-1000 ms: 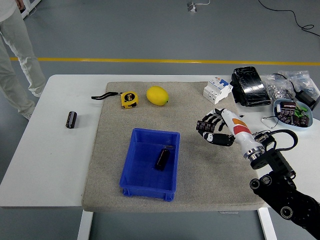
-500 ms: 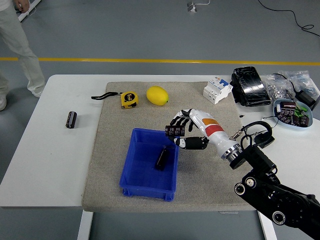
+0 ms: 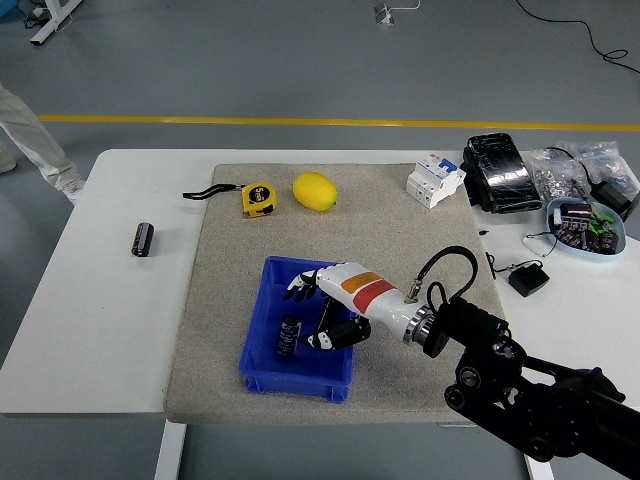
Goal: Pick up the battery,place it into the box
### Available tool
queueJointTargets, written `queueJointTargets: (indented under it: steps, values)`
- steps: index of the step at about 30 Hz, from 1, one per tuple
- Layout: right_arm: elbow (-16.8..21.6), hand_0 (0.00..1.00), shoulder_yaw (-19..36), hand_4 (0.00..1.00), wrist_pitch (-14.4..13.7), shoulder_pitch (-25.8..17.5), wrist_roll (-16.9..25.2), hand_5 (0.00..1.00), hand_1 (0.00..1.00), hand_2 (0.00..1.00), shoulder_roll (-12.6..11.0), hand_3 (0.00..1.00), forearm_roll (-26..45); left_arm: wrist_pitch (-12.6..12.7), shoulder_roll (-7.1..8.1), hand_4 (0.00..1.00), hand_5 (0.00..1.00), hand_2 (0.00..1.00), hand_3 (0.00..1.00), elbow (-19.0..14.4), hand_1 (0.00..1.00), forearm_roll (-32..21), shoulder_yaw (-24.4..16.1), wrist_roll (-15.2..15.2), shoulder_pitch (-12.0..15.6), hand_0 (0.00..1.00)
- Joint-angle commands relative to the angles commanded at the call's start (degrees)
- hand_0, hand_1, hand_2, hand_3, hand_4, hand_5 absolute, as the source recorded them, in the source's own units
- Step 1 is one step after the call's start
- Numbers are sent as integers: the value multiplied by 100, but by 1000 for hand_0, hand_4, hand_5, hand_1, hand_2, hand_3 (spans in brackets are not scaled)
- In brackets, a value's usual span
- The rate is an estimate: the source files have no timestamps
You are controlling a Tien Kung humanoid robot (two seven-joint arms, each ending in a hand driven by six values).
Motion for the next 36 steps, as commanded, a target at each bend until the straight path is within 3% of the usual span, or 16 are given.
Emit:
queueJointTargets:
  steps: [1, 26, 36]
  values:
    - [-5, 742, 31, 977, 13, -7, -6, 204, 711, 809, -21, 891, -9, -2, 0, 674, 634, 696, 628, 0, 670, 16, -6, 5, -2, 736]
    - [34, 713, 812, 998, -75, -292, 40, 246, 692, 784, -194, 858, 118, -15, -8, 676, 635, 696, 628, -8, 669, 184, -95, 81, 33, 737]
    - [-30, 713, 1711, 998, -80, -510, -7, 249, 693, 784, -334, 858, 210, -17, -3, 675, 635, 696, 629, -2, 669, 86, -33, 42, 5, 737]
